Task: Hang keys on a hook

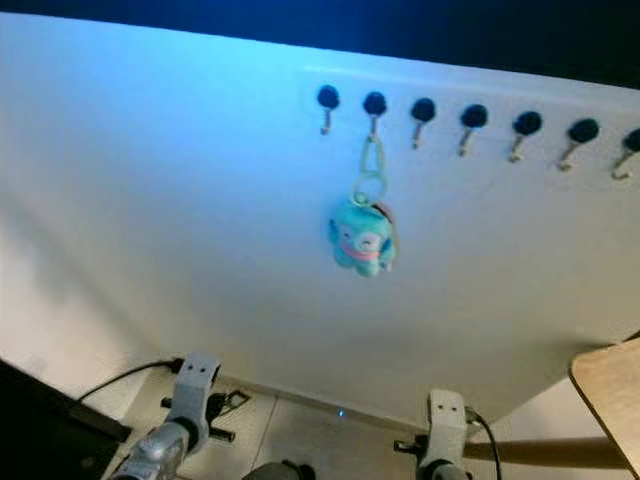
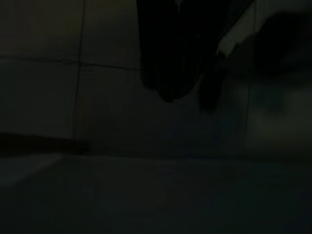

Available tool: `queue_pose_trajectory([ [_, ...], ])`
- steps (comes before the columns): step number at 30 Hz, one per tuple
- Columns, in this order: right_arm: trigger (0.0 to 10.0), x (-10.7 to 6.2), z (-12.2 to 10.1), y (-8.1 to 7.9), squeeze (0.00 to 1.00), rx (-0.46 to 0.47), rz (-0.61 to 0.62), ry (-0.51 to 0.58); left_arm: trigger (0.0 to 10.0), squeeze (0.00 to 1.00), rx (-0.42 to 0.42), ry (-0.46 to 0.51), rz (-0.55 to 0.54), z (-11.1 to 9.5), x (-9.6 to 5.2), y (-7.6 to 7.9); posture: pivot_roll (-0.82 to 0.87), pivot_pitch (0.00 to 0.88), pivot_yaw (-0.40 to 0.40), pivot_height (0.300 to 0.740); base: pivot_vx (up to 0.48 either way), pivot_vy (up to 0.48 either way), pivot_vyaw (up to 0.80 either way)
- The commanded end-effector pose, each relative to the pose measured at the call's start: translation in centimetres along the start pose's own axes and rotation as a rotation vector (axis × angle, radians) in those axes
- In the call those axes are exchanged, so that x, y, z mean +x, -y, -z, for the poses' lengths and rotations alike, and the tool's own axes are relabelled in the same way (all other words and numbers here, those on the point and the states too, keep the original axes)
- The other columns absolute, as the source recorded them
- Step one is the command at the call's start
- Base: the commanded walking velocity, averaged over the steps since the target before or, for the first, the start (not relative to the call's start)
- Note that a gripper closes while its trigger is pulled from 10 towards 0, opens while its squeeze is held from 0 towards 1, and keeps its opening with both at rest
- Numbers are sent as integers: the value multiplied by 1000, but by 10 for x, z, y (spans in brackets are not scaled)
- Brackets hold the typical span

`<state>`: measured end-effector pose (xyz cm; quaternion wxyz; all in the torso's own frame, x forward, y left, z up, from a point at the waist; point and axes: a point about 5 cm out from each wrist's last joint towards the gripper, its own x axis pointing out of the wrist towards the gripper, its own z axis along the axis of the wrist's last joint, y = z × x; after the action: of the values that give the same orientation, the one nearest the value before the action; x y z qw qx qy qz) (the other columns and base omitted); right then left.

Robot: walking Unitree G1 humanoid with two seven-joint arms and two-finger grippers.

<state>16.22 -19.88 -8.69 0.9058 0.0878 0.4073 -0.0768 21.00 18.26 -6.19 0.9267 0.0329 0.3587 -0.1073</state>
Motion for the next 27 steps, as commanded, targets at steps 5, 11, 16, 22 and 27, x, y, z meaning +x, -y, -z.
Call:
queue_pose_trajectory([
  [5,10000,-2,6,1,0,16,10,-17,10000,0,15,2,13,-2,1,1,67,48,-17,740,0,0,0],
  [11,10000,-2,7,0,0,22,8,-16,10000,0,14,5,23,-3,1,2,68,50,-16,740,0,225,0],
  [16,10000,-2,8,-1,0,25,7,-18,10000,0,12,12,23,-2,1,2,73,52,-15,740,0,480,0],
  [22,10000,-2,9,-2,0,27,7,-19,10000,0,38,26,37,-4,0,1,76,52,-11,740,0,0,0],
  [27,10000,-2,9,-3,0,31,6,-20,10000,0,84,23,69,-4,0,3,76,49,-8,740,0,-384,0],
])
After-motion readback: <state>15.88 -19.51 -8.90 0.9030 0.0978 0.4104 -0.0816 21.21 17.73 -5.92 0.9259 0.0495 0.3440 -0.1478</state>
